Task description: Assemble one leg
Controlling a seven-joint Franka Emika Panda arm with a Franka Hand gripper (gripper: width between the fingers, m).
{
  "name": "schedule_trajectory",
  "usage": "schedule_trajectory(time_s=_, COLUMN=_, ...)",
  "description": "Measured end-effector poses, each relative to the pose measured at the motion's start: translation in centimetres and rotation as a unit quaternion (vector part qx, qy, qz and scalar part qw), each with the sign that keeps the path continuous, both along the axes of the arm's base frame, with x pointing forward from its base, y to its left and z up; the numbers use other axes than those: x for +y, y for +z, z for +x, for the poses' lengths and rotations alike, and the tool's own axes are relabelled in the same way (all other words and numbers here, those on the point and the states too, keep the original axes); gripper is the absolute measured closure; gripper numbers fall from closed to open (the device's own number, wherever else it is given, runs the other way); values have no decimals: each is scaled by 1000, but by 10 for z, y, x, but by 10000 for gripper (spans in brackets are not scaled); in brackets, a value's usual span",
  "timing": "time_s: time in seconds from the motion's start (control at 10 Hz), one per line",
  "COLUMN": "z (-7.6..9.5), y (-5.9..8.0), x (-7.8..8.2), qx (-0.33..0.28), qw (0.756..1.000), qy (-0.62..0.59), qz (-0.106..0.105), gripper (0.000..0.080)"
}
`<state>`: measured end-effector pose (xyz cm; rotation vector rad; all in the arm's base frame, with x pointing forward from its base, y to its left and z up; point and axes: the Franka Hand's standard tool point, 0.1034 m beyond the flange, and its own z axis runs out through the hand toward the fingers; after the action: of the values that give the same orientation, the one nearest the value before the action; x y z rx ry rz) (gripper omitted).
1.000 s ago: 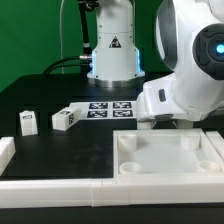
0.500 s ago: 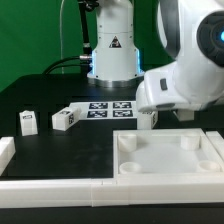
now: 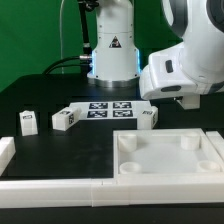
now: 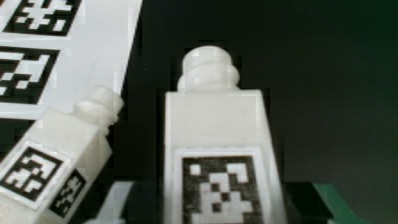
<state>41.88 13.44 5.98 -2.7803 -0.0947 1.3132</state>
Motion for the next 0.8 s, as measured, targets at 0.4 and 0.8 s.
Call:
schedule_trajectory(time_s=0.4, z=25, y=24, x=-9, qx=-145, qw=989, qy=-1, qz=13, gripper=509)
schedule_trajectory(time_s=0.8, z=58, y=49, x=-5, qx=-317, qw=948, qy=-15, qz=18, gripper=509)
